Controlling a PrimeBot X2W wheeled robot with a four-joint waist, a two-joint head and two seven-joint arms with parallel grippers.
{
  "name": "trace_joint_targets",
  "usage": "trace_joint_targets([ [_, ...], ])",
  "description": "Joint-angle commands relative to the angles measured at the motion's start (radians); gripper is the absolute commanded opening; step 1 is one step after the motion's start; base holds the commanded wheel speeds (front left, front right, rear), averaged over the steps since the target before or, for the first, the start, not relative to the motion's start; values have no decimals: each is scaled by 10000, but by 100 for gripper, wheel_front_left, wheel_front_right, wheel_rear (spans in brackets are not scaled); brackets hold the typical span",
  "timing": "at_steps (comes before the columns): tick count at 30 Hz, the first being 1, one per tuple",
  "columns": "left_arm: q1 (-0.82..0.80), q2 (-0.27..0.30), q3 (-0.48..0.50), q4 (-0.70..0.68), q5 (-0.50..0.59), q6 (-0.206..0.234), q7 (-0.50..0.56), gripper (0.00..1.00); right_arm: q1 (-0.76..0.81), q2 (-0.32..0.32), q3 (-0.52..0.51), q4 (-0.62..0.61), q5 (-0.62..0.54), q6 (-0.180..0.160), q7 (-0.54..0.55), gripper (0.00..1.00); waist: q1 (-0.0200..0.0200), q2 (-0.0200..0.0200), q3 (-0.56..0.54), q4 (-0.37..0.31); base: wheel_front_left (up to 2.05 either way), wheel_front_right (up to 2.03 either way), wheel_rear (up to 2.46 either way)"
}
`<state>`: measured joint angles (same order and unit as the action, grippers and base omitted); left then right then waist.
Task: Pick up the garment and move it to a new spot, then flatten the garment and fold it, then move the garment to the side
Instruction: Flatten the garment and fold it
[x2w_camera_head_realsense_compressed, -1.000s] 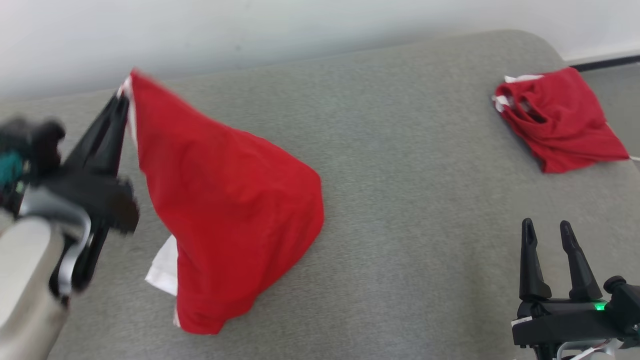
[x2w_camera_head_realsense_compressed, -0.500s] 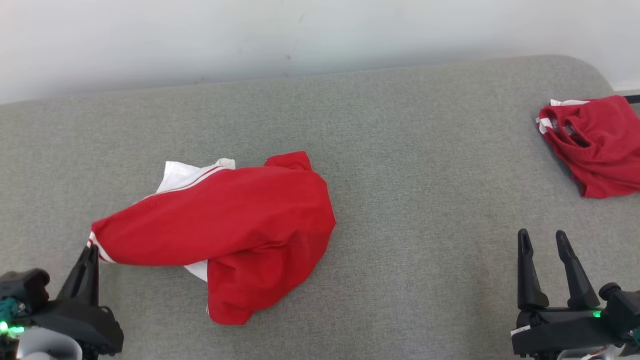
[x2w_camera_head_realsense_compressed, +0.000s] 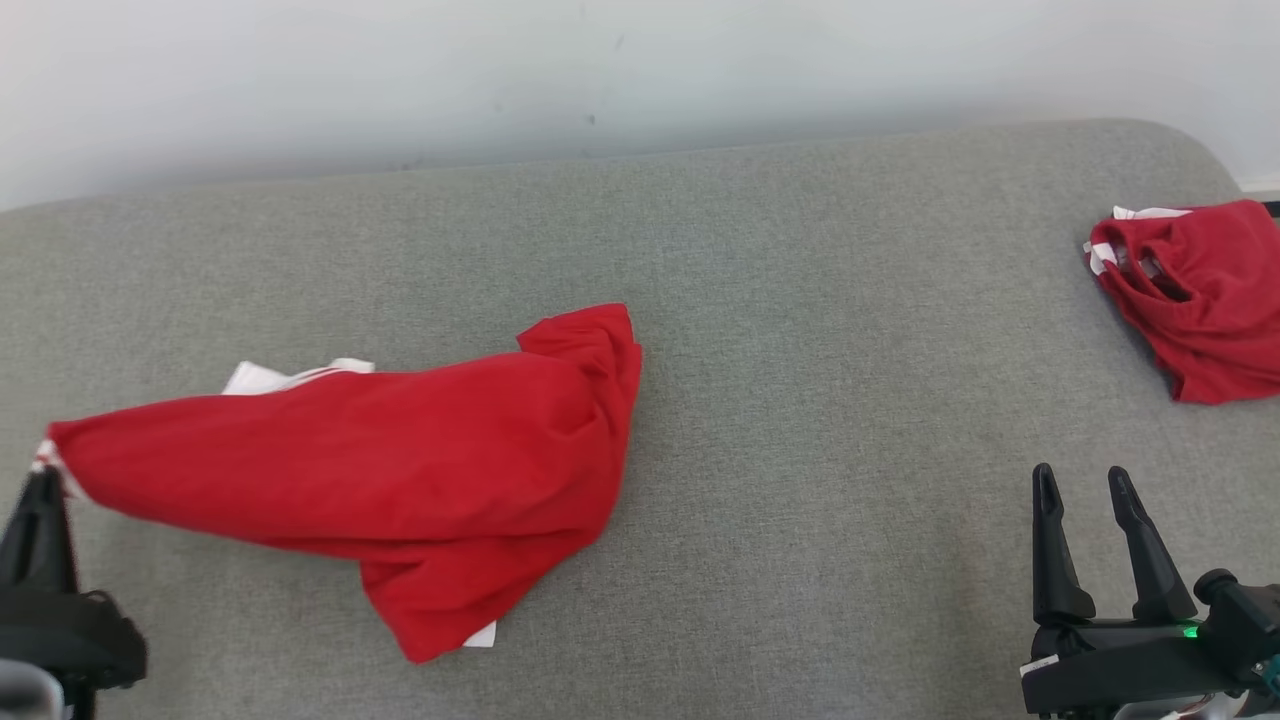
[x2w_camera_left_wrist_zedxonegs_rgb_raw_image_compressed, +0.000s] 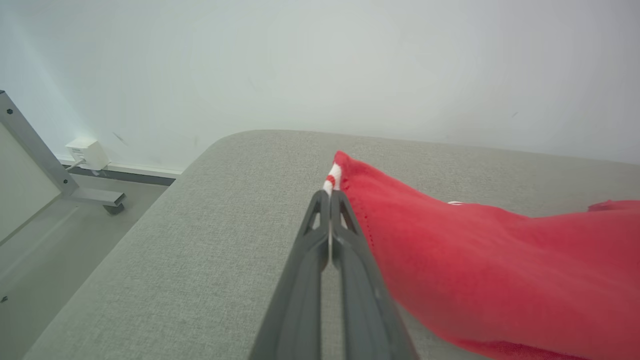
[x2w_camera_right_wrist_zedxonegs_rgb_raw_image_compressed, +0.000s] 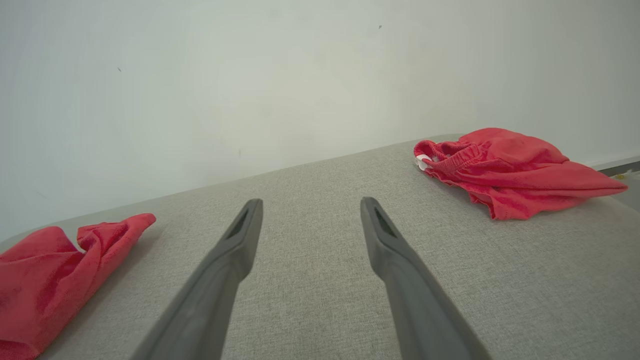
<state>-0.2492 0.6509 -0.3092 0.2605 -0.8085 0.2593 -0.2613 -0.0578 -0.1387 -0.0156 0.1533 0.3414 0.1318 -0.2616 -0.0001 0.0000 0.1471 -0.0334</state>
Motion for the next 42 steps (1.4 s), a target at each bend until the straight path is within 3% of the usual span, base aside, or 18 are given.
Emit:
trace_joint_targets([
  [1, 258, 108, 196, -20, 165, 131, -45, 0, 30, 31, -38, 20, 27, -26, -45, 100, 1, 0, 47, -52, 0, 0, 0],
  [6, 502, -89, 162, 139, 220, 138, 7, 0, 43, 55, -44, 90, 35, -26, -45, 100, 1, 0, 66, -120, 0, 0, 0],
  [7, 483, -133, 167, 177, 267, 140, -3, 65, 40, 64, -43, 112, 33, -26, -45, 100, 1, 0, 46, -124, 0, 0, 0],
  [8, 483, -133, 167, 177, 267, 140, -3, 65, 40, 64, -43, 112, 33, -26, -45, 100, 1, 0, 46, -124, 0, 0, 0],
  [9, 459, -199, 180, 191, 349, 155, -12, 100, 34, 68, -53, 128, 27, -26, -45, 100, 1, 0, 21, -122, 0, 0, 0],
  [14, 332, -557, 488, -421, 1164, 417, -48, 100, 30, -11, -155, 108, -4, -26, -45, 100, 1, 0, -192, -41, 0, 0, 0],
  [19, 654, -1217, 1265, -1565, 2358, 247, -43, 100, 105, -31, -199, -30, -90, -26, -45, 100, 1, 0, -373, 78, 0, 0, 0],
  [26, 1178, -2363, 1513, -2570, 3794, -588, -33, 100, 239, 21, -67, -183, -167, -26, -46, 100, 1, 0, -609, 230, 0, 0, 0],
  [32, 1549, -3249, 1585, -2653, 4332, -1427, -34, 100, 429, -136, 75, -189, -108, -26, -46, 100, 1, 0, -808, 349, 0, 0, 0],
  [42, 2513, -4450, 2230, -2365, 5140, -2081, -27, 100, 814, -164, 316, -99, -68, -26, -46, 100, 1, 0, -1021, 600, 0, 0, 0],
])
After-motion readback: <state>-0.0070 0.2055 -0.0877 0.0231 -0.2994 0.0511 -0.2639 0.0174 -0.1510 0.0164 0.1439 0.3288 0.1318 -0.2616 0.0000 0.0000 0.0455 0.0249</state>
